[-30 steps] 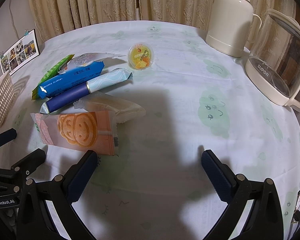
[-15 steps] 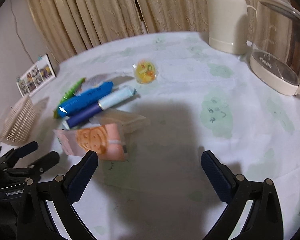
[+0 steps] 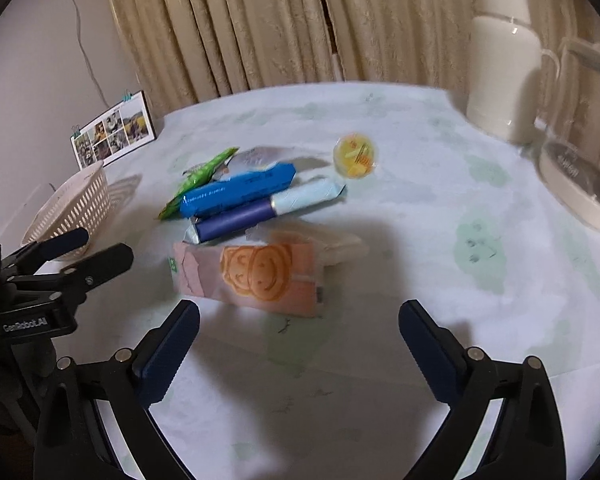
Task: Organize snacks
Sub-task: 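Grasp the green peanut bag with the left gripper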
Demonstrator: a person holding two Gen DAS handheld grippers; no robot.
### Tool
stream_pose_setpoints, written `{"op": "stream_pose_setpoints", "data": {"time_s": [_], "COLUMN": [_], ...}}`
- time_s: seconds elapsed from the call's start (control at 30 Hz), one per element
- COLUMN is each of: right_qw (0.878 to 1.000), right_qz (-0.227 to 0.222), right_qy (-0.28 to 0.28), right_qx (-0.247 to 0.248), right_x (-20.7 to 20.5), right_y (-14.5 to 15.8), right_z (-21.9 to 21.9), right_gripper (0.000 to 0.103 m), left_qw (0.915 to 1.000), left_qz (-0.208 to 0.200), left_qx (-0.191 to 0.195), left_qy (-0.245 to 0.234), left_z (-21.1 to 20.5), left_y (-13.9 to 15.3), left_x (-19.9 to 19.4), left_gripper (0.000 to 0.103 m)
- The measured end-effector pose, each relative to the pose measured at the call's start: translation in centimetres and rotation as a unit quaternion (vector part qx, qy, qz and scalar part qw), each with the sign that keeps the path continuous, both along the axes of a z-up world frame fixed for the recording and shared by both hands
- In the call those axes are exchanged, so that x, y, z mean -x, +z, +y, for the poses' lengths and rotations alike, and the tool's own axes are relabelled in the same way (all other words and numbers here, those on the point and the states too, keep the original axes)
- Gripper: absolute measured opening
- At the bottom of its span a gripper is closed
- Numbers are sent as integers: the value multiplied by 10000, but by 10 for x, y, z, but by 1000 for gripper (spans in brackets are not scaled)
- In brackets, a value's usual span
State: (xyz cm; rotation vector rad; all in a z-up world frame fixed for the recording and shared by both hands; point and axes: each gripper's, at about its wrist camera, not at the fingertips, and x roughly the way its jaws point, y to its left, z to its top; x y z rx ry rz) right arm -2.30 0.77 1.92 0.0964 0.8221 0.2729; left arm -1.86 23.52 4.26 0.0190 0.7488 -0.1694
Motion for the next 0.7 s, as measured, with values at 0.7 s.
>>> {"op": "stream_pose_setpoints", "data": {"time_s": [0.7], "right_qw": [9994], "right_qz": [29], "right_qy": [-93], "right_qx": [-320], "right_x": [-7], "right_y": [0], "right_z": [3], "right_gripper": [98], "left_qw": [9961], "left_qz": [396], "left_qx": [783], "left_qy": [-119], "left_z": [2], "left_y": [8], "left_x": [-81], "left_gripper": [103]}}
